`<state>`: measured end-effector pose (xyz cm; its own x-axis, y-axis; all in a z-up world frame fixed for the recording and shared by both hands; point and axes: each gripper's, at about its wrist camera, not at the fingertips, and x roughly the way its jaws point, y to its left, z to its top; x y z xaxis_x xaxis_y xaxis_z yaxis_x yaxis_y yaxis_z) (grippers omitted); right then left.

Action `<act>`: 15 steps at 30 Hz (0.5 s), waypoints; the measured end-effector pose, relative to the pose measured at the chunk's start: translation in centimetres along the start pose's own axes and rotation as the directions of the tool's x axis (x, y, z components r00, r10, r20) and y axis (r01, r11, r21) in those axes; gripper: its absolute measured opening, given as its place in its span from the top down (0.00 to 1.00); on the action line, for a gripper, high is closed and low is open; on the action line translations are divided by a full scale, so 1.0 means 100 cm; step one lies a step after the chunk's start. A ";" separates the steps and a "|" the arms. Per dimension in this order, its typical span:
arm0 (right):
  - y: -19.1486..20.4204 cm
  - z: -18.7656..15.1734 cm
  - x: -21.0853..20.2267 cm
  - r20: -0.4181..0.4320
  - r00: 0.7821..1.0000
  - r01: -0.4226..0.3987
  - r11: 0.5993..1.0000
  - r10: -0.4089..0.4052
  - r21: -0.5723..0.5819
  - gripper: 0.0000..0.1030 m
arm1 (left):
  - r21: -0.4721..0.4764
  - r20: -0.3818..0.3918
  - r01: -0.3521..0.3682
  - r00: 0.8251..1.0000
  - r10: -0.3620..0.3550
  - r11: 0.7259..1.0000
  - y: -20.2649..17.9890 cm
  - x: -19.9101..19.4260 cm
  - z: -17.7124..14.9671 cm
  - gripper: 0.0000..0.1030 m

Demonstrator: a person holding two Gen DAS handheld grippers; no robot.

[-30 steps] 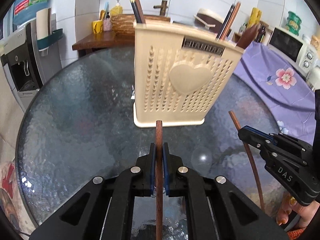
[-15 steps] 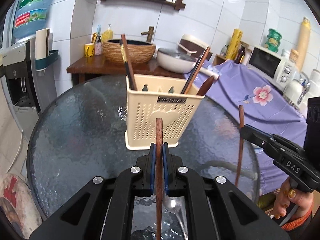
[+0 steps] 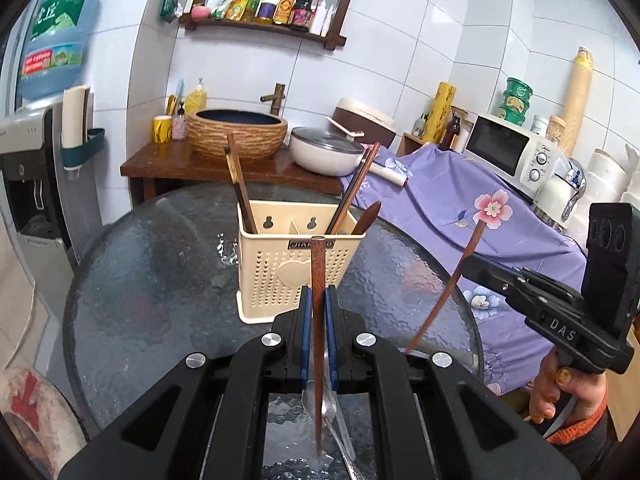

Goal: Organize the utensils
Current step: 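Carry both brown chopsticks to the cream holder and insert them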

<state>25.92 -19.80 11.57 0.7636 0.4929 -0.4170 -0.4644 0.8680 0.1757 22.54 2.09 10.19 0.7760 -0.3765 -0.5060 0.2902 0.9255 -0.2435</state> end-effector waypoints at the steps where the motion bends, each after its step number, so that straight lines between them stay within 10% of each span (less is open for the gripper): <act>1: 0.001 0.002 -0.002 0.004 1.000 0.003 1.000 -0.003 -0.005 0.93 | -0.002 0.002 0.011 1.000 -0.011 1.000 0.000 -0.002 0.001 0.94; 15: 0.017 0.055 -0.001 0.032 0.999 -0.001 0.998 0.003 -0.070 0.93 | 0.034 0.061 0.010 0.998 -0.012 0.999 -0.005 -0.019 0.048 0.94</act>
<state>27.55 -17.99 16.82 0.7759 0.4976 -0.3878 -0.4956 0.8611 0.1132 23.58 2.53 15.26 0.8050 -0.3844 -0.4519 0.3169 0.9225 -0.2203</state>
